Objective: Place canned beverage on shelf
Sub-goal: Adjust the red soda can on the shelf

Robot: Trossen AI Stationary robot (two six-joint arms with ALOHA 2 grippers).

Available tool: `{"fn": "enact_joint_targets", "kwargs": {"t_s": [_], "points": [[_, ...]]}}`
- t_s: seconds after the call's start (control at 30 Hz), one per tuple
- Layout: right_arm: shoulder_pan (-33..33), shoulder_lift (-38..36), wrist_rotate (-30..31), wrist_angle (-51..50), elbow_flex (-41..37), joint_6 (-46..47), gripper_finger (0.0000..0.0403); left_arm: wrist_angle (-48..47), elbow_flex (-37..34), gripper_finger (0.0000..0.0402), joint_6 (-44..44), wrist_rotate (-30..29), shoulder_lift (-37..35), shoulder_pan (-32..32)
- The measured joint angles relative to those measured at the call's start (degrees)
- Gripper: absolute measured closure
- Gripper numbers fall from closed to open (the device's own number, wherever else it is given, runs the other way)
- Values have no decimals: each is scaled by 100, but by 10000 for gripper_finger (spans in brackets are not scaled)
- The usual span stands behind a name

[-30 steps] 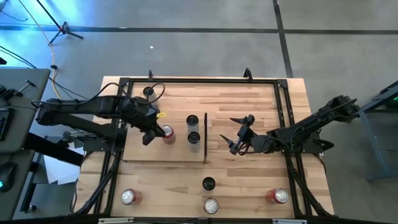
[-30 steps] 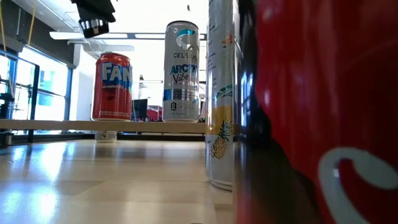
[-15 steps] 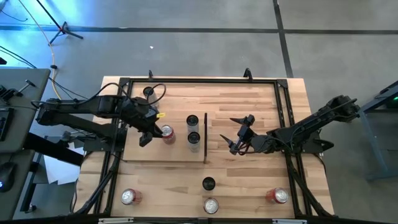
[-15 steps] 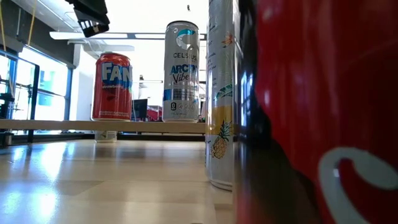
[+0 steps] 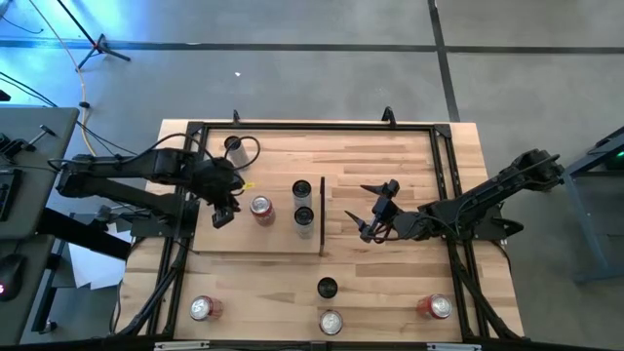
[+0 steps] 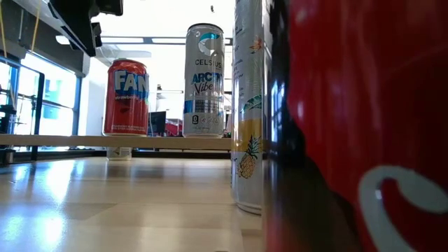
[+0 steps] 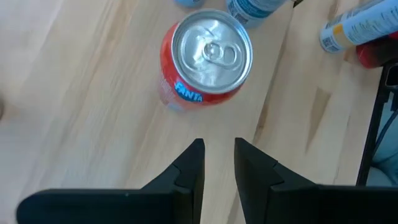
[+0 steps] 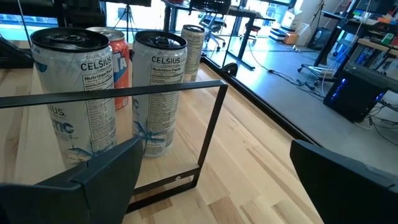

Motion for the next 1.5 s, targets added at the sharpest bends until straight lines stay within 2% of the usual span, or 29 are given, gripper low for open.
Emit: {"fn": "enact_joint_targets", "kwargs": {"t_s": [0.3,0.43,0.63,0.77,0.93,1.13,1.27,1.5], "points": [[0,0,-4,-56,0,0,9,183,-5,337,144,-196,168,-108],[0,-1,-7,-101,0,0,9,422,-4,328,-174,-93,205,-113],[0,0,-26,-159,0,0,9,574,-4,264,-280,-413,201,-111],[0,0,-28,-157,0,0,9,695,-4,225,38,-310,248,-120],[1,-1,-26,-173,0,0,9,675,17,197,-120,-251,600,-120],[2,-2,-26,-173,0,0,9,135,596,171,-134,-250,1210,-120],[1,-2,-25,-175,0,0,9,-57,1076,157,155,-250,1530,-120],[1,-2,-24,-175,0,0,9,-367,1537,151,551,-235,2098,-20]]}}
